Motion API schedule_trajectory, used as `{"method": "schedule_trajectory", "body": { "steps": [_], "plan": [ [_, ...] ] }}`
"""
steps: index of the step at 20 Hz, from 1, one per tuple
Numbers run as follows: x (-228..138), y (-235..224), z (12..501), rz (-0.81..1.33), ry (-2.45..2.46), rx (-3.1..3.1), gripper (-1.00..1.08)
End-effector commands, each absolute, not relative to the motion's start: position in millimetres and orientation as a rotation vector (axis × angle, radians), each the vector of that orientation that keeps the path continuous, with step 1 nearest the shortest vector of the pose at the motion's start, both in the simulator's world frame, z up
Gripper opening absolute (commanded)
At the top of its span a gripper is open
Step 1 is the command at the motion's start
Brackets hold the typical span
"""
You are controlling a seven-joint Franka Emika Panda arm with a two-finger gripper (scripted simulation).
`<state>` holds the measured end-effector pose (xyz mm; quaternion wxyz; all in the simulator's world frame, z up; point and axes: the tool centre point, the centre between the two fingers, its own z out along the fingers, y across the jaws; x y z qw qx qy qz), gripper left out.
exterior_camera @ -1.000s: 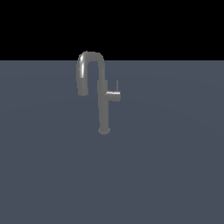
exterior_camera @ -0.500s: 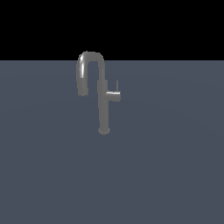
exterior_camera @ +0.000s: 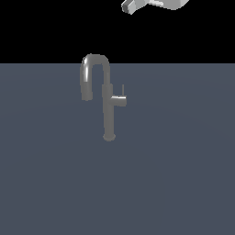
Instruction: Turn on the faucet by rotating a designated handle.
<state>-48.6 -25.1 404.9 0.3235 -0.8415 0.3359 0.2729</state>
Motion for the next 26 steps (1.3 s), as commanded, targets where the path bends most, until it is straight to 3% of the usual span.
{"method": "schedule_trajectory", "body": {
  "steps": [1,14,26],
  "plan": [
    [-37.0,-28.4,390.6,0.760,0.930,-2.116,-1.00],
    [6.9,-38.1,304.9,0.957,1.142,-1.616,-1.00],
    [24.1,-31.1,232.3,1.071,1.259,-1.211,-1.00]
  ]
}}
